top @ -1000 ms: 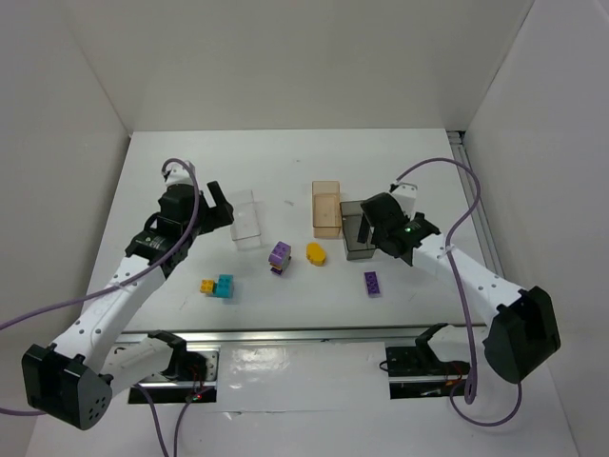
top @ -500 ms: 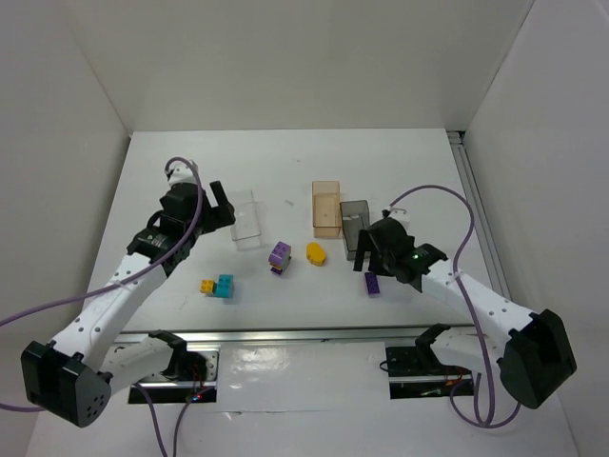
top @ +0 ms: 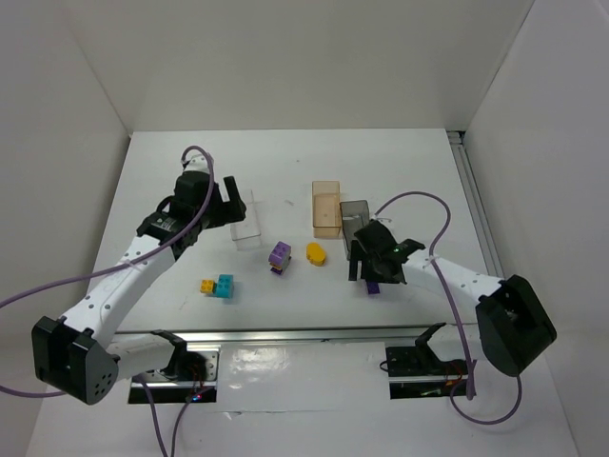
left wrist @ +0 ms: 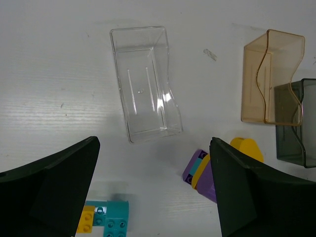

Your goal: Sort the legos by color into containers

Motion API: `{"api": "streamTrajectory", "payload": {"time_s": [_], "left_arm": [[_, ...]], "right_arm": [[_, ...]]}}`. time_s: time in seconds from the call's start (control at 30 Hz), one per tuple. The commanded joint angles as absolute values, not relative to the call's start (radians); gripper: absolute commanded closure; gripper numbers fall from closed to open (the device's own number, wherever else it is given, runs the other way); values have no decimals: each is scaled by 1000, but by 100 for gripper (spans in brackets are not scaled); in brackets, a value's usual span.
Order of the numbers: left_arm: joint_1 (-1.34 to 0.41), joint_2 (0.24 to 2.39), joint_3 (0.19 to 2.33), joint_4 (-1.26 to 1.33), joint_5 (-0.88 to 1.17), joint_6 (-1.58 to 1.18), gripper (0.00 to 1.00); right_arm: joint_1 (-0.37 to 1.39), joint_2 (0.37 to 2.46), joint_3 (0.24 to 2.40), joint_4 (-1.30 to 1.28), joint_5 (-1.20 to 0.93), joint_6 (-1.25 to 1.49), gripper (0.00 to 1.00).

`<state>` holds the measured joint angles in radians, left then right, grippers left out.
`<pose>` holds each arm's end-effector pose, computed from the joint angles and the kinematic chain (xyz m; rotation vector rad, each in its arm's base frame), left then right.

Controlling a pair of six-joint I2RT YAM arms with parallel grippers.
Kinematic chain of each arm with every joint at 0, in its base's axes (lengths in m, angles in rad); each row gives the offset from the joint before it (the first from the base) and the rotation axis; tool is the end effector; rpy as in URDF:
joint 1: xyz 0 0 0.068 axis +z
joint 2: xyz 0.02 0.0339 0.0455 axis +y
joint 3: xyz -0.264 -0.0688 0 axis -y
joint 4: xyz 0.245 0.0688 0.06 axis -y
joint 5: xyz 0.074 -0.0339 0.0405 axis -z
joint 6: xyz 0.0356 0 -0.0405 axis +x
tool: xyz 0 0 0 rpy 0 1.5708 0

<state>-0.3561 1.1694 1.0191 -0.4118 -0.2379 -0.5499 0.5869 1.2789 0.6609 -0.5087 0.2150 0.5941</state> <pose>0.2466 -0.0828 0.3213 -0.3449 2.1002 -0.2848 0.1917 0.1184 0.1751 0.0742 2.6538 0.0957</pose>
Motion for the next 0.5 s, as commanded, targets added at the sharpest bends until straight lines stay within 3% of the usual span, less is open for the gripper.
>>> {"api": "streamTrajectory", "payload": {"time_s": [0.0, 0.3, 0.47], "left_arm": [[-359, 1163, 1071, -429, -201, -531, 0], [-359, 1144, 1062, -448, -252, -540, 0], [-359, 1125, 1062, -448, -242, -531, 0]], "right_arm": [[597, 1285, 678, -494, 227, 617, 21], [606, 1365, 690, -494, 207, 629, 38], [617, 1324, 690, -505, 244, 640, 63]]}}
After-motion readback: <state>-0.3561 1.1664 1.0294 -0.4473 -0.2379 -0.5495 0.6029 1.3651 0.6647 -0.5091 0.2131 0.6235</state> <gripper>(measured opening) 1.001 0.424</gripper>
